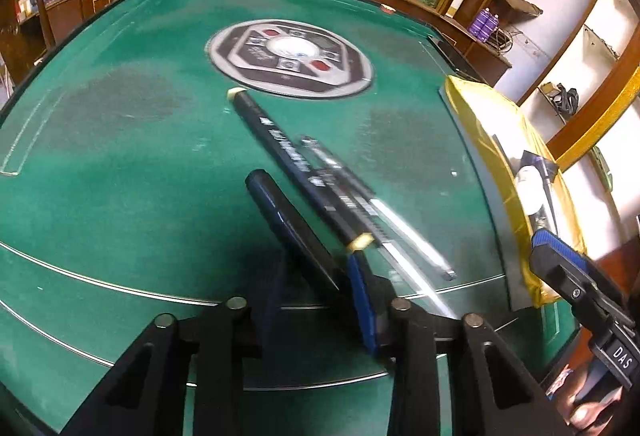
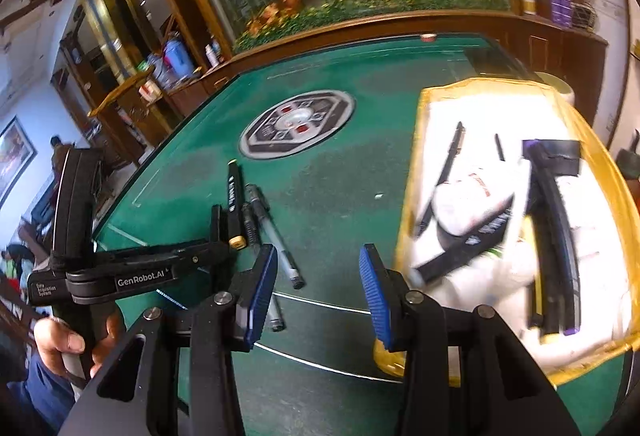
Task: Organize rigid objects
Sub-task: 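Move both tools back over the remaining pens and markers on the table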
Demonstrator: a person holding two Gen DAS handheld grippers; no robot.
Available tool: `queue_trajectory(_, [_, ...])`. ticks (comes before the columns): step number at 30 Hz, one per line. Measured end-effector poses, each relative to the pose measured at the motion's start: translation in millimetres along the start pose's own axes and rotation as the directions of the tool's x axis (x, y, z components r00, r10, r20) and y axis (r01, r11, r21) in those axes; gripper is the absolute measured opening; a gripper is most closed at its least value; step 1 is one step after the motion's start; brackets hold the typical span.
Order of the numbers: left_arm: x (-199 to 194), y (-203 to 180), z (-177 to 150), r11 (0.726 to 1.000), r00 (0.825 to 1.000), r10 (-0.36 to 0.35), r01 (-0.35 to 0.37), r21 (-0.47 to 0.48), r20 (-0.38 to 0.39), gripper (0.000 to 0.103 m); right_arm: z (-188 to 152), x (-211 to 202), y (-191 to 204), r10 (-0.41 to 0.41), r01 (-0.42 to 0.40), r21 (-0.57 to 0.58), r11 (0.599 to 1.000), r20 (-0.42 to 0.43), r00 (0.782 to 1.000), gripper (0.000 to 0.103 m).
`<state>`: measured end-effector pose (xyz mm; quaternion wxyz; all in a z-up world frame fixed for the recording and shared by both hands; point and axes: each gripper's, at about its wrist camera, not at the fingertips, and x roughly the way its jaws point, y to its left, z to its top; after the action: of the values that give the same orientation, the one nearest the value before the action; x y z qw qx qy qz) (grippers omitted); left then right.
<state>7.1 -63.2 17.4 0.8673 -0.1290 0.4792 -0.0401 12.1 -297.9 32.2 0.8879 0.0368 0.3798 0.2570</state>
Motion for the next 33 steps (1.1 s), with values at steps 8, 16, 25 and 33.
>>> queue_trajectory(8, [-9,52,6,0.998,0.998,0.051,-0.050,-0.039,0.025,0.030,16,49,33,-0.014,-0.001,-0.128,0.992,-0.120,0.993,0.042])
queue_trajectory(16, [-8,42,2,0.994,0.993,0.100,-0.102,0.035,0.071,0.030,24,87,42,-0.069,0.034,-0.171,0.985,-0.202,0.977,0.040])
queue_trajectory(25, [-6,38,2,0.989,0.989,0.122,-0.128,0.071,0.082,0.030,26,113,67,-0.170,0.103,-0.309,0.945,-0.196,0.966,0.021])
queue_trajectory(33, [-2,31,2,0.979,0.982,0.165,-0.174,0.104,0.090,0.030,30,123,78,-0.171,0.103,-0.389,0.915,-0.143,0.975,0.021])
